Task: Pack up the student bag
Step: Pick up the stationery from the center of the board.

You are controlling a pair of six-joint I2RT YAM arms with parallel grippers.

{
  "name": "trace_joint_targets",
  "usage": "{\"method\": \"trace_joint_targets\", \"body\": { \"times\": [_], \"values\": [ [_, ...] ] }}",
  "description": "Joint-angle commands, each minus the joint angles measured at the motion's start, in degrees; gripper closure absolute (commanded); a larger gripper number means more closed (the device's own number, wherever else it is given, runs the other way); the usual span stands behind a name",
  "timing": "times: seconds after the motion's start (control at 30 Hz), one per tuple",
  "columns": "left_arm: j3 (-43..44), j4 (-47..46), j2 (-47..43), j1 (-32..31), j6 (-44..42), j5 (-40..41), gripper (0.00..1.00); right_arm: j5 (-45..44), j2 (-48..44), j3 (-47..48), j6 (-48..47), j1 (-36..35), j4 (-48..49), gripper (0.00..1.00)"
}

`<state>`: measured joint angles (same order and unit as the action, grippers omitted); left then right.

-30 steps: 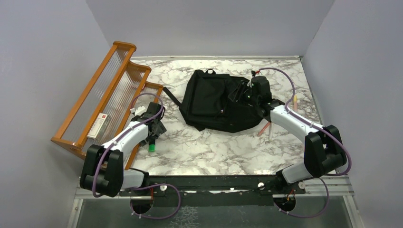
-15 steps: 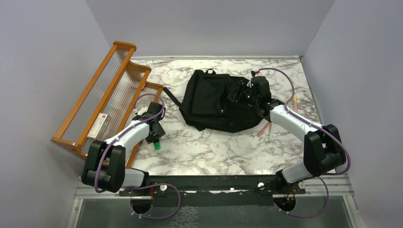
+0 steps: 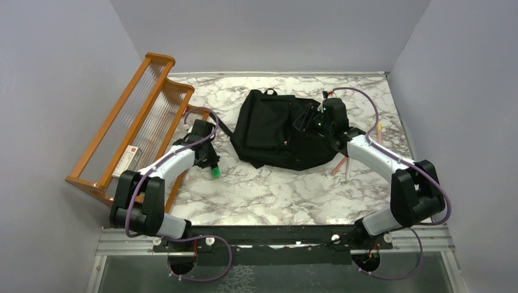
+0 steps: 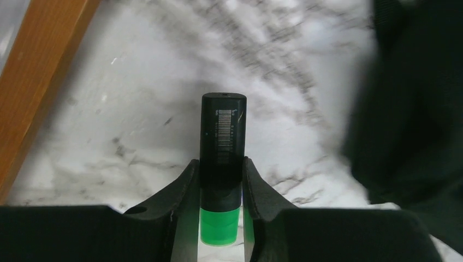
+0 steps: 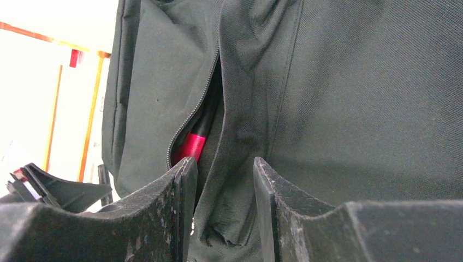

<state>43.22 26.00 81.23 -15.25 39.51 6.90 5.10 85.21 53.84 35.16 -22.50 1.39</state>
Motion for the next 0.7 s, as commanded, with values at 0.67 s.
{"method": "trace_joint_targets", "body": {
  "times": [0.67],
  "values": [
    [16.9, -29.7, 1.7, -14.2, -16.6, -31.5, 1.00, 25.6, 2.5, 6.9, 13.2, -0.3, 10.6, 0.48]
  ]
}}
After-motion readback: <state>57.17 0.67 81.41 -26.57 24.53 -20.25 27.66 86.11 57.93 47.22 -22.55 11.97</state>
